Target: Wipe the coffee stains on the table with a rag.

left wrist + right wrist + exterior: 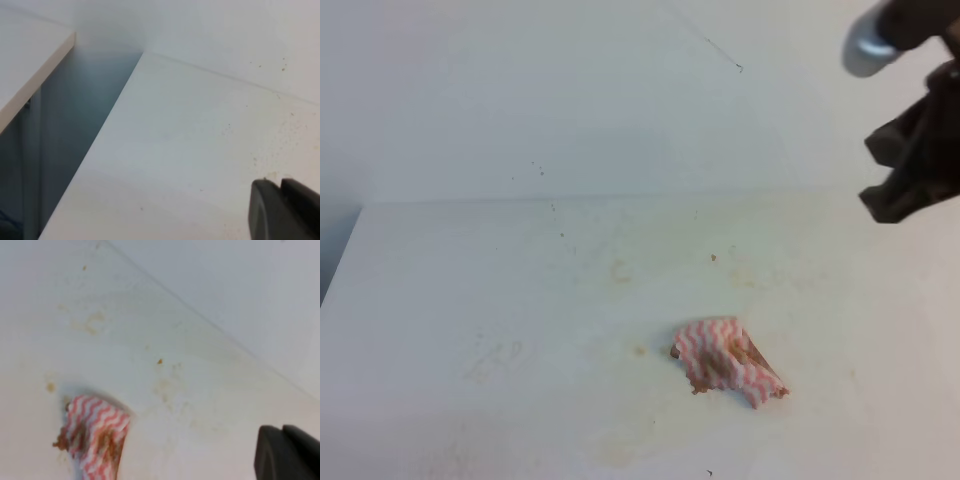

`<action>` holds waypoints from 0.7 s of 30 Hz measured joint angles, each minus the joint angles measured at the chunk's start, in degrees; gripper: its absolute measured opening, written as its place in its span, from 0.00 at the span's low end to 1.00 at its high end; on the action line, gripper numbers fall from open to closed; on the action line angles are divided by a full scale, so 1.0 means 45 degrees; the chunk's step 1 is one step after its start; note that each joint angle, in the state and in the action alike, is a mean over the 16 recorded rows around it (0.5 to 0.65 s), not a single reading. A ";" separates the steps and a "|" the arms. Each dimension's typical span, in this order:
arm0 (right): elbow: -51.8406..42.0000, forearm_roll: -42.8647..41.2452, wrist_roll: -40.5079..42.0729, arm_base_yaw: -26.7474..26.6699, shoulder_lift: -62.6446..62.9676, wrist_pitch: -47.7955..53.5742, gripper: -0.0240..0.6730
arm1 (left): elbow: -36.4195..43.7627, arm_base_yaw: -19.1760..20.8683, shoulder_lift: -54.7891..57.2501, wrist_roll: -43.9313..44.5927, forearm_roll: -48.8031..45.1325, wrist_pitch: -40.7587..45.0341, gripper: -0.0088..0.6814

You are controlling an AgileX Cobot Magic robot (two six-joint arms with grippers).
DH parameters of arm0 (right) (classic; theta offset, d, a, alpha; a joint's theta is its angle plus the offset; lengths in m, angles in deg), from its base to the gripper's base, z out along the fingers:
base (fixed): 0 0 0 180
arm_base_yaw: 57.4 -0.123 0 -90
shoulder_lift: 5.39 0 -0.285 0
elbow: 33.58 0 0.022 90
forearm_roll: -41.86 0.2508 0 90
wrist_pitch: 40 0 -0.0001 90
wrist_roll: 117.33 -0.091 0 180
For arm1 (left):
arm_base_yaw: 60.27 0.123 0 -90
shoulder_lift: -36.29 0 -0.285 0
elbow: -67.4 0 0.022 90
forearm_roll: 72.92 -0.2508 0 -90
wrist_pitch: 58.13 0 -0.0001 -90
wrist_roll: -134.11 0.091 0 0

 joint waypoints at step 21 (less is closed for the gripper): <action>-0.9337 -0.2261 -0.4633 0.0021 0.7352 -0.4302 0.03 | 0.0000 0.0000 0.0000 0.0000 0.0000 0.0000 0.01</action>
